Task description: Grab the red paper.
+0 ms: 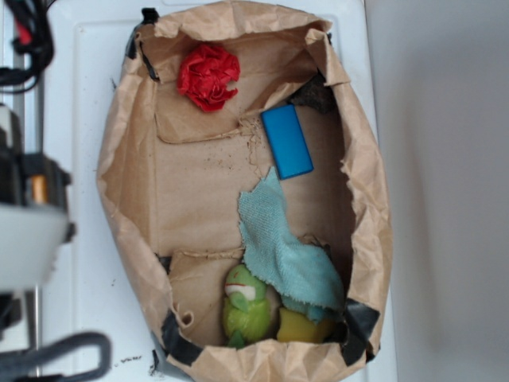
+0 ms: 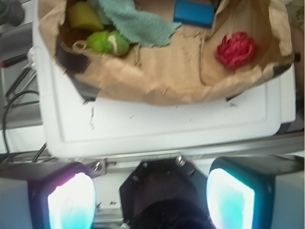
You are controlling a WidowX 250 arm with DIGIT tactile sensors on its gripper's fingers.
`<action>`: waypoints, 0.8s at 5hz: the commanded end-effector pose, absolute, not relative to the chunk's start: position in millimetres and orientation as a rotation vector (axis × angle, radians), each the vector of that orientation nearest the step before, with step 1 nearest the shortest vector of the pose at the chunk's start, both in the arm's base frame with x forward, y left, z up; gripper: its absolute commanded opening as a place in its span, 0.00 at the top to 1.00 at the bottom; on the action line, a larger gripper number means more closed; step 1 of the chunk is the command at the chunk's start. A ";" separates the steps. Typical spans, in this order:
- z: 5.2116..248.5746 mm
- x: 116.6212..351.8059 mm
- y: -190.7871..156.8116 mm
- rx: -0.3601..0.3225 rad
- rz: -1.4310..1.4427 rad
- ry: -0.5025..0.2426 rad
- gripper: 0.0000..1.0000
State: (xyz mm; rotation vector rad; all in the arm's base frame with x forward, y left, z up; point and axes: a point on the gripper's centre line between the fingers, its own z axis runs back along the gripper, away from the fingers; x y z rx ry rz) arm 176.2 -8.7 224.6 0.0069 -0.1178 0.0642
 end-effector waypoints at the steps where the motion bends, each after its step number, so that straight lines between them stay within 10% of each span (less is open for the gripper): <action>1: 215.9 222.0 5.4 0.075 -0.147 -0.259 0.00; 4: 167.0 275.1 39.0 0.103 -0.293 -0.238 0.00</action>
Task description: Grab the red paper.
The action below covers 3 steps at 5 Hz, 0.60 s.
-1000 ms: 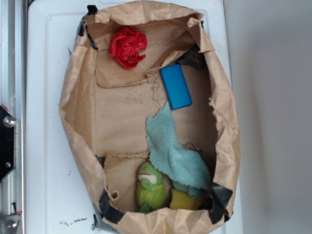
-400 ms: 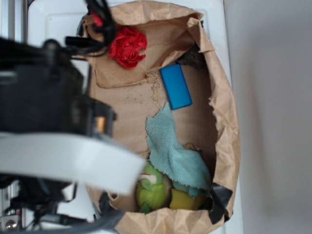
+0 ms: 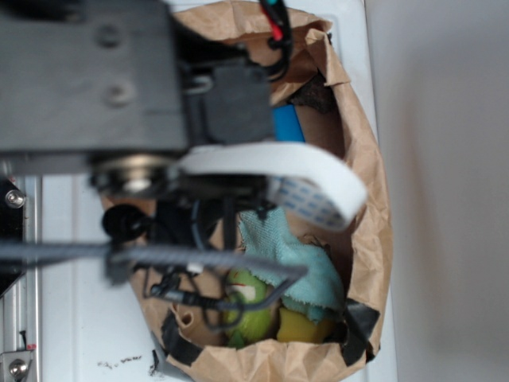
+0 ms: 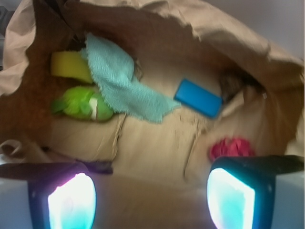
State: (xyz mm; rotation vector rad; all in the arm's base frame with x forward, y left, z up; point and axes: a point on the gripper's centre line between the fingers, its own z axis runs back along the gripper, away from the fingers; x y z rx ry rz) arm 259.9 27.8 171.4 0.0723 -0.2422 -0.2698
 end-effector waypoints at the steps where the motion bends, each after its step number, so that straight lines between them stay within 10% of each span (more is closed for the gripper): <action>1: 154.0 277.5 48.4 0.065 -0.356 -0.201 0.00; 3: 130.0 273.5 65.9 0.063 -0.469 -0.158 0.00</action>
